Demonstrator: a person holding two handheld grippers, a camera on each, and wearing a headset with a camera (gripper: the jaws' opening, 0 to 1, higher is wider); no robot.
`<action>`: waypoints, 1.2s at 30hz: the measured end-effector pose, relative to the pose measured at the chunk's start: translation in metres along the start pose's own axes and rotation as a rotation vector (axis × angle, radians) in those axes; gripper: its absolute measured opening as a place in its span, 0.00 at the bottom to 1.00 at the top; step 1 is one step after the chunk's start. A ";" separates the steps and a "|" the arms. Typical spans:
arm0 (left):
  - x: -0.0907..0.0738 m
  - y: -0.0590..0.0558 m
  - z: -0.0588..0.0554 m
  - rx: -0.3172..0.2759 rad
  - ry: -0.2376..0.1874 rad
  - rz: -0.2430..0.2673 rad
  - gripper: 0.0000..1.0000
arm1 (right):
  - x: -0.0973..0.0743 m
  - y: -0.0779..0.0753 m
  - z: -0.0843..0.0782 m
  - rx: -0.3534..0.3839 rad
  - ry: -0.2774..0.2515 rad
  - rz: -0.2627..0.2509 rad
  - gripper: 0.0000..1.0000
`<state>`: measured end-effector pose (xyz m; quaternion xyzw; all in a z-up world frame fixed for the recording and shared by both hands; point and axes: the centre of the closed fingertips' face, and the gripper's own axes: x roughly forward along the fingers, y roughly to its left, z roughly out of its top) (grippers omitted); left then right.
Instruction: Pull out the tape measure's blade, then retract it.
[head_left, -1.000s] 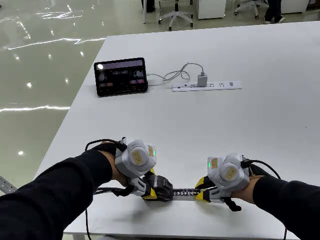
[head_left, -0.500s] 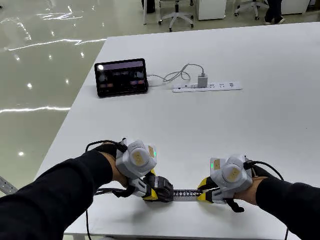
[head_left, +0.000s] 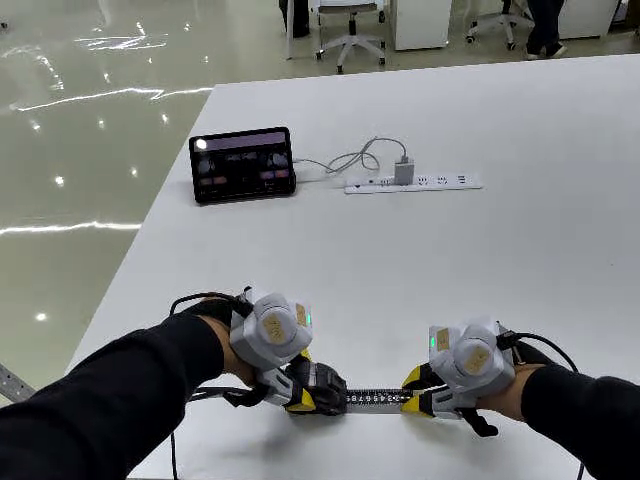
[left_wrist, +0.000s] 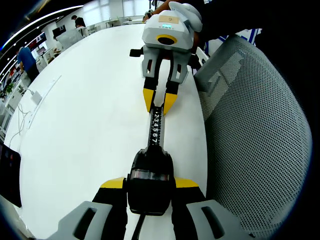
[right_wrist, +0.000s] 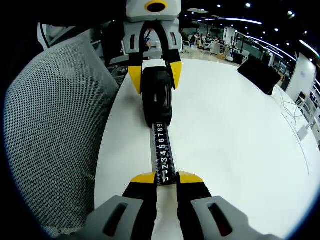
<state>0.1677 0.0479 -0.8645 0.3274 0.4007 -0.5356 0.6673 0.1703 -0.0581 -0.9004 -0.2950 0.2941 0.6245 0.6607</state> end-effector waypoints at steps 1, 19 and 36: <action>0.000 0.000 0.000 -0.002 0.000 0.000 0.29 | 0.000 0.000 0.000 0.000 0.000 0.000 0.09; 0.000 0.000 0.000 0.001 0.000 -0.001 0.30 | -0.003 0.000 -0.005 0.010 0.000 -0.004 0.09; 0.000 0.000 0.000 -0.001 -0.001 0.000 0.30 | -0.007 -0.002 -0.009 0.015 0.000 -0.009 0.09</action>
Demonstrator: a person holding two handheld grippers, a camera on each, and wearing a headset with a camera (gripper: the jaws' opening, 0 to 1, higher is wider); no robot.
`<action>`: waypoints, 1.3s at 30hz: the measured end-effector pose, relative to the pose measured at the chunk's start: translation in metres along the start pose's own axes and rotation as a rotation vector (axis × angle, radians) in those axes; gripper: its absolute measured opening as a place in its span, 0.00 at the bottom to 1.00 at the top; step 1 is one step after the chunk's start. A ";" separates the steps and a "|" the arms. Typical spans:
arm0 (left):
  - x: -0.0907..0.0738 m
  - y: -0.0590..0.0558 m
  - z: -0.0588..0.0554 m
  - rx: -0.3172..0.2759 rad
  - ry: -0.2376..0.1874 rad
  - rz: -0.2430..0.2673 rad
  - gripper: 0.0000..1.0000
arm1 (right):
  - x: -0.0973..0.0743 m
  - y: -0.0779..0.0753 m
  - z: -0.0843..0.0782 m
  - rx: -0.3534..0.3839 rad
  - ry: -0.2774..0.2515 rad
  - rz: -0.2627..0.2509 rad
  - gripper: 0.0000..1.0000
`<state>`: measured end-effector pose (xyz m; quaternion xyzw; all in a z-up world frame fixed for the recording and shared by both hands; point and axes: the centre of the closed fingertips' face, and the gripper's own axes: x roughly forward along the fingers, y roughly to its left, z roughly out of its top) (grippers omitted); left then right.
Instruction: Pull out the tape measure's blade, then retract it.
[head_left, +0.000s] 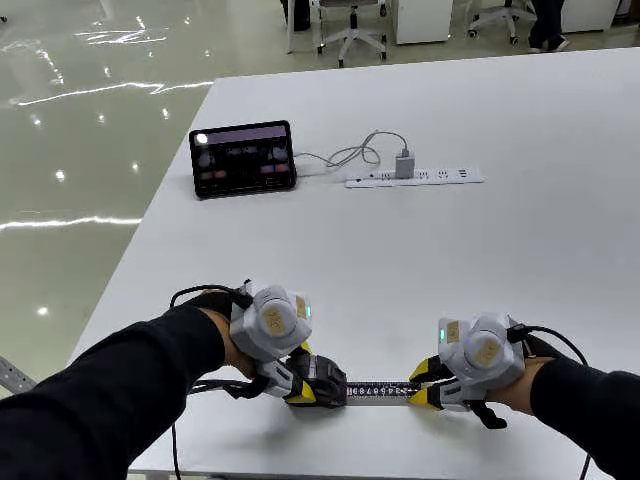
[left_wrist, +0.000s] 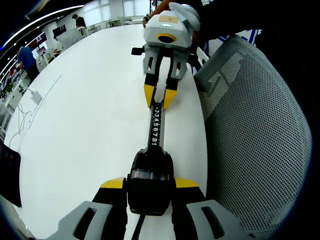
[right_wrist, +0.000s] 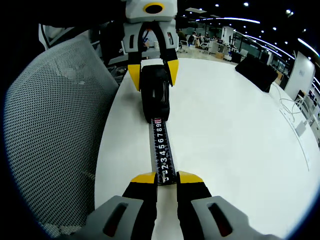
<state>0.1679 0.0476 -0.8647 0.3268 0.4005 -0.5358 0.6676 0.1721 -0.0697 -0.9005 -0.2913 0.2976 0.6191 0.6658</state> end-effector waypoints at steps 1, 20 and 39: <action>0.000 0.000 0.000 0.000 0.000 0.000 0.30 | 0.000 0.000 0.000 0.003 0.001 0.000 0.09; 0.000 0.000 0.000 0.001 0.001 0.001 0.30 | -0.006 -0.001 -0.007 0.016 0.007 -0.001 0.09; 0.001 0.001 0.000 0.001 -0.003 0.002 0.30 | -0.011 -0.003 -0.013 0.022 0.014 -0.006 0.09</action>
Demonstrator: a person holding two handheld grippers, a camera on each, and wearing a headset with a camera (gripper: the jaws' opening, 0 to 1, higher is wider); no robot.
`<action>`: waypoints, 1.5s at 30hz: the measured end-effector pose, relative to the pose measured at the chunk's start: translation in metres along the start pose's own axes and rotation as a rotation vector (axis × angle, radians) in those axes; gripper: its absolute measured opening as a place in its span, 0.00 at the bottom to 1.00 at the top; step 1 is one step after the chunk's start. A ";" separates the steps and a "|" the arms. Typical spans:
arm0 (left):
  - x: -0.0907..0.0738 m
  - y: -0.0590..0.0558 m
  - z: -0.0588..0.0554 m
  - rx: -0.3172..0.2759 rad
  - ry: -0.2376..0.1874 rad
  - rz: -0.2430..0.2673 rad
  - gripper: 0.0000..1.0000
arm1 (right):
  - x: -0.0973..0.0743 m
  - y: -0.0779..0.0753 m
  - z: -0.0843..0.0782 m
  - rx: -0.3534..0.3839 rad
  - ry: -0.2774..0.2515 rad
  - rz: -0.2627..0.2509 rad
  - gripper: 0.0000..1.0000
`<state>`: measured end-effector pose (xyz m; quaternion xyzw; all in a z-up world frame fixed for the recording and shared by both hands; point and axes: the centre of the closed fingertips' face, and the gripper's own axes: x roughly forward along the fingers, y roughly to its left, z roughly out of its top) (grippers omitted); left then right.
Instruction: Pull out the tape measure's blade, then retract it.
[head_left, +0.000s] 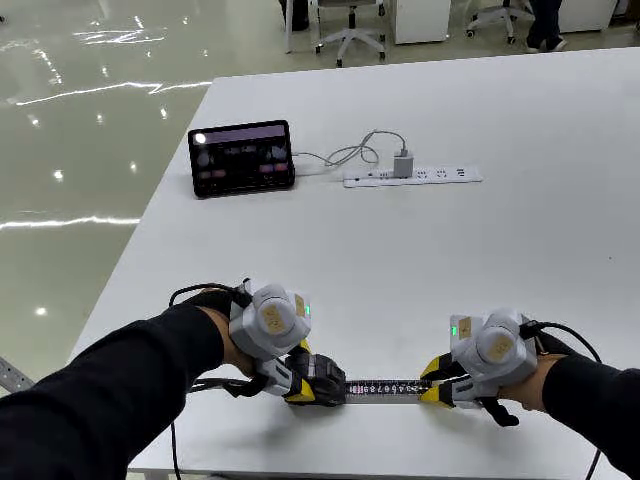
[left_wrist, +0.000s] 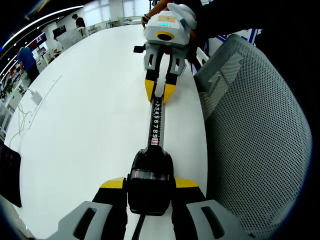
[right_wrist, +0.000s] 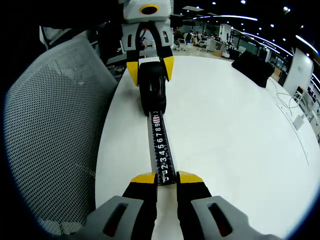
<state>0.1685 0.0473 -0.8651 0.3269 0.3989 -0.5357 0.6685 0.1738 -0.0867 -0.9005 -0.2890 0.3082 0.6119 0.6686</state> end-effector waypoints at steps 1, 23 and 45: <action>0.000 0.000 0.000 0.000 0.000 0.000 0.30 | 0.000 0.000 0.000 0.000 0.001 0.000 0.09; -0.001 0.000 0.000 0.000 0.000 0.006 0.30 | -0.006 -0.002 -0.007 0.005 0.002 -0.003 0.09; -0.001 -0.001 0.000 0.002 -0.007 0.010 0.29 | -0.013 -0.004 -0.015 0.007 0.021 -0.006 0.09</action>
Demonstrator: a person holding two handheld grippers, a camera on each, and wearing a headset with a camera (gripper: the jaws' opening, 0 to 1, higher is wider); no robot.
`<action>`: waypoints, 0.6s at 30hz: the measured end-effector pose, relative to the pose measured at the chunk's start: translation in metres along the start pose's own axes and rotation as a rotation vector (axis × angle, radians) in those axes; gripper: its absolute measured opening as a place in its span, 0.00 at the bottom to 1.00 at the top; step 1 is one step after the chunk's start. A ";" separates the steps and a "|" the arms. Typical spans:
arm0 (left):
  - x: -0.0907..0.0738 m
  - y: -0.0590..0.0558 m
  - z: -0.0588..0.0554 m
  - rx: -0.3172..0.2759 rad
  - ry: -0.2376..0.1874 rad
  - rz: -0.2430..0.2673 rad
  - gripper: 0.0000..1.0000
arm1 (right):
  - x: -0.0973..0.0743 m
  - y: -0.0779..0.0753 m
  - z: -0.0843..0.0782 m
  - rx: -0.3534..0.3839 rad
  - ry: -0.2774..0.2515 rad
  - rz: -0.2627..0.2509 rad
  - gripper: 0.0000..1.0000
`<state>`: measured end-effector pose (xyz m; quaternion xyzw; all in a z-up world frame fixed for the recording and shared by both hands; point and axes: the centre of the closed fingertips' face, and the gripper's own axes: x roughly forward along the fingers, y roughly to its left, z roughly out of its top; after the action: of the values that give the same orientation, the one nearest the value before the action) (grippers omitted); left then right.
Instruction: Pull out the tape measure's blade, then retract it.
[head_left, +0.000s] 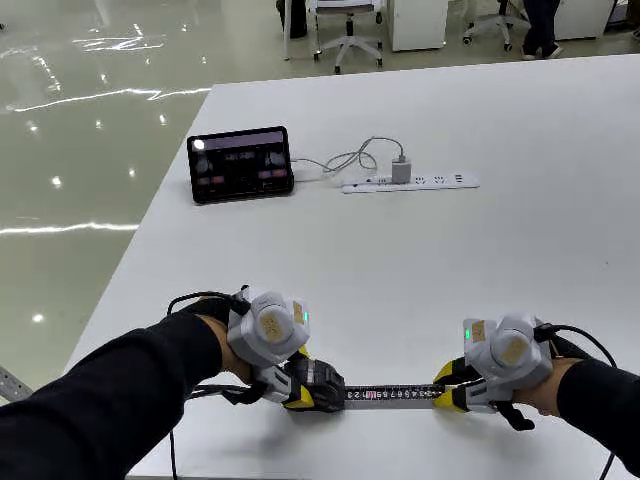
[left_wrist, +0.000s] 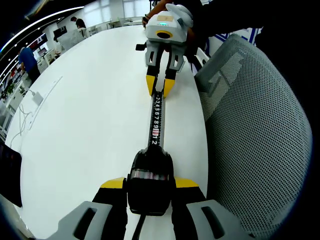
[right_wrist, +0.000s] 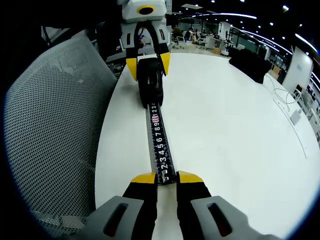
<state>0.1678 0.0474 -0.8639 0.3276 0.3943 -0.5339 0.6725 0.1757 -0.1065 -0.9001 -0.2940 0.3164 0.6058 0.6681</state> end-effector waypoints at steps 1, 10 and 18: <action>0.000 0.000 0.000 0.000 -0.001 0.000 0.29 | 0.000 0.000 0.000 0.001 0.000 -0.001 0.09; 0.000 0.000 0.000 0.002 -0.001 -0.001 0.29 | -0.003 0.001 -0.004 0.012 0.004 -0.004 0.09; 0.000 0.000 0.000 0.002 0.000 -0.002 0.29 | -0.005 0.000 -0.006 0.018 0.004 -0.007 0.09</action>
<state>0.1679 0.0473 -0.8642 0.3278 0.3939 -0.5350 0.6717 0.1749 -0.1141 -0.9003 -0.2905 0.3221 0.5999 0.6723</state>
